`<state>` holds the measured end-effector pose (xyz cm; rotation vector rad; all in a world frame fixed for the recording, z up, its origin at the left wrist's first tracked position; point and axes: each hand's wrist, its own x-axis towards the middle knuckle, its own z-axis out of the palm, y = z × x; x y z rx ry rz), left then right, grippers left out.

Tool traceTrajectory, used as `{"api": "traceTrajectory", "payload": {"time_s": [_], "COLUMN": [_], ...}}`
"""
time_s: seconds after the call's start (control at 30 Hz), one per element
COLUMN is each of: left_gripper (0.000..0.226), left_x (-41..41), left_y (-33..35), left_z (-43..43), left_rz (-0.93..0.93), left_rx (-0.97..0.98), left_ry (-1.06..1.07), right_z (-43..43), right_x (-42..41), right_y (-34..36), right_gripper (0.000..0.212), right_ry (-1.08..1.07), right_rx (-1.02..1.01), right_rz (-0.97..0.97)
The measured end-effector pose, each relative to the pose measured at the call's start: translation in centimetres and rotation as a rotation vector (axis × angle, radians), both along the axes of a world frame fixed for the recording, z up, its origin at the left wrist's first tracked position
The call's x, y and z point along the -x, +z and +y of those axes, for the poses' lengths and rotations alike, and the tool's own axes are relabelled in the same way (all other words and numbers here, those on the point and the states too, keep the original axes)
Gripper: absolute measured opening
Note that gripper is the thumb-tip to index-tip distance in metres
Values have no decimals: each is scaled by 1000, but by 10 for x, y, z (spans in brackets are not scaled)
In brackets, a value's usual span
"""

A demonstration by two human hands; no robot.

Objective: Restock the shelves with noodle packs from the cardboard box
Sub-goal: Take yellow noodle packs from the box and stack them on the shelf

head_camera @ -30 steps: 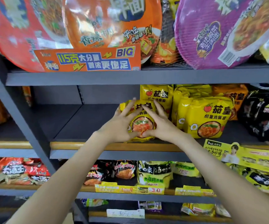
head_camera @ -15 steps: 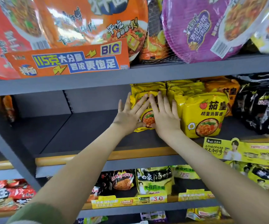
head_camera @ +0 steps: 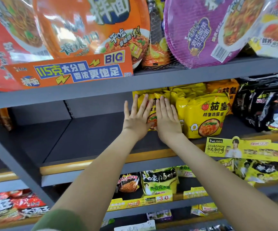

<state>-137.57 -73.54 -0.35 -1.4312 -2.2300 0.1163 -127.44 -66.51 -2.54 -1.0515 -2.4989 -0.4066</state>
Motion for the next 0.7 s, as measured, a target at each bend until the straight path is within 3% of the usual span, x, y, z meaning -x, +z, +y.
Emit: {"api": "traceTrajectory", "payload": {"time_s": [0.13,0.3,0.5,0.7], "left_gripper": [70,72,66,61], "left_x": [-19,-34,-51,-84], "left_y": [5,5,1,-35], "left_z": [-15,-37,-103,-203], "left_rz": [-83,-83,-99,-138], "left_rx": [-80,-27,-196,-178], "left_ry": [-10,-38,-31,57], "right_z": [-24,-51,-95,-179], "right_x": [-18,-39,-61,-83], "right_y": [10,25,27,-6], "right_gripper": [87,76,63,55], "right_ry": [88,159,245,423], "right_rx": [118,194,144,94], "right_rz": [12,52,156,249]}}
